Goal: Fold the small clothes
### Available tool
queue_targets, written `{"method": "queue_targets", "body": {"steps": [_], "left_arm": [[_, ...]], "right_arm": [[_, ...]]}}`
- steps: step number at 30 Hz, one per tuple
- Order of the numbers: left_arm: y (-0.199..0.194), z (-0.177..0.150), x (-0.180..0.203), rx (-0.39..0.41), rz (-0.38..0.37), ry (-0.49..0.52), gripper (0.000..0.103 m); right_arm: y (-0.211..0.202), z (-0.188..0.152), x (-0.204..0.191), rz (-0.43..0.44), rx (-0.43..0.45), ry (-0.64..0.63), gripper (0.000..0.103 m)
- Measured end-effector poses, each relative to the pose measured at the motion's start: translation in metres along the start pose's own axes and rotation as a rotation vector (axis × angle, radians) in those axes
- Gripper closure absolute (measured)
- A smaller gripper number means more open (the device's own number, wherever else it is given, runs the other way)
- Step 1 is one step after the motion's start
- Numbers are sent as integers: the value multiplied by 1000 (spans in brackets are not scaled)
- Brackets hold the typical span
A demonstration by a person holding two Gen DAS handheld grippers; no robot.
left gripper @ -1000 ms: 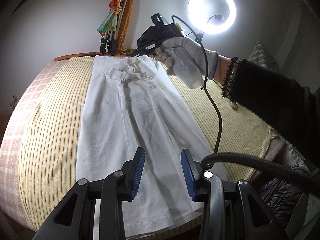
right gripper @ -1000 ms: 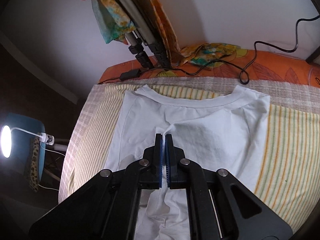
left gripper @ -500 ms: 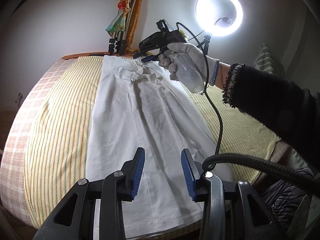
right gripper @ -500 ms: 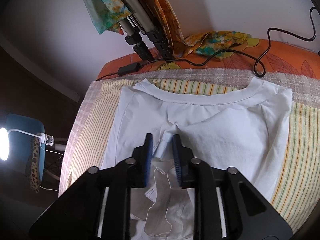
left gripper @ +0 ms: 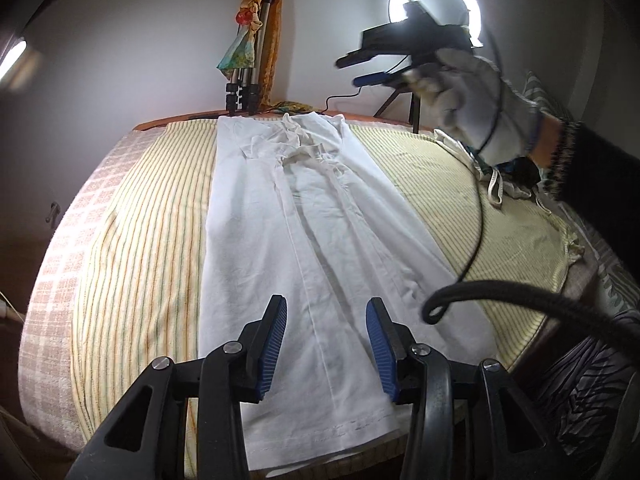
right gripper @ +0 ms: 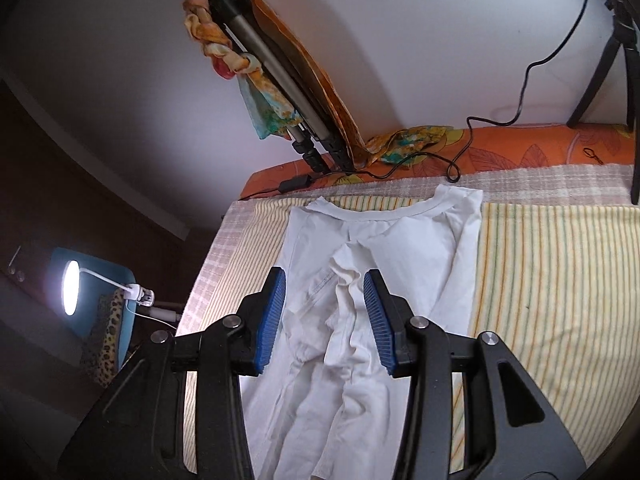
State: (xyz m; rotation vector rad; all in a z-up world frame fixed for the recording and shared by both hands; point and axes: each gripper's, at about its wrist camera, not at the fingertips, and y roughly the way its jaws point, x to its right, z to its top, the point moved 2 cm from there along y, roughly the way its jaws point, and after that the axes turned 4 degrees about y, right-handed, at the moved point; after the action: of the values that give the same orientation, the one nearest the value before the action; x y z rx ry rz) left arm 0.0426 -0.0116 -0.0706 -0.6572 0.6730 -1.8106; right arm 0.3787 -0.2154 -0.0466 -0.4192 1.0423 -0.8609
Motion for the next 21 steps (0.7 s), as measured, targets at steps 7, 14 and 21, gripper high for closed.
{"method": "queue_targets", "body": {"steps": [7,14,21], "left_arm": [[-6,-12,-5,-2,41,56,61],[-16,-25,-24,-17,76,45,61],[-35,-40,-48,-45,102,22,57]], "right_arm": [[-83,-41,-7,14,68,9,60],[-135,-117,-17,-35,54,-26,60],[-145,-205,-12,-59,-41,-21,60]]}}
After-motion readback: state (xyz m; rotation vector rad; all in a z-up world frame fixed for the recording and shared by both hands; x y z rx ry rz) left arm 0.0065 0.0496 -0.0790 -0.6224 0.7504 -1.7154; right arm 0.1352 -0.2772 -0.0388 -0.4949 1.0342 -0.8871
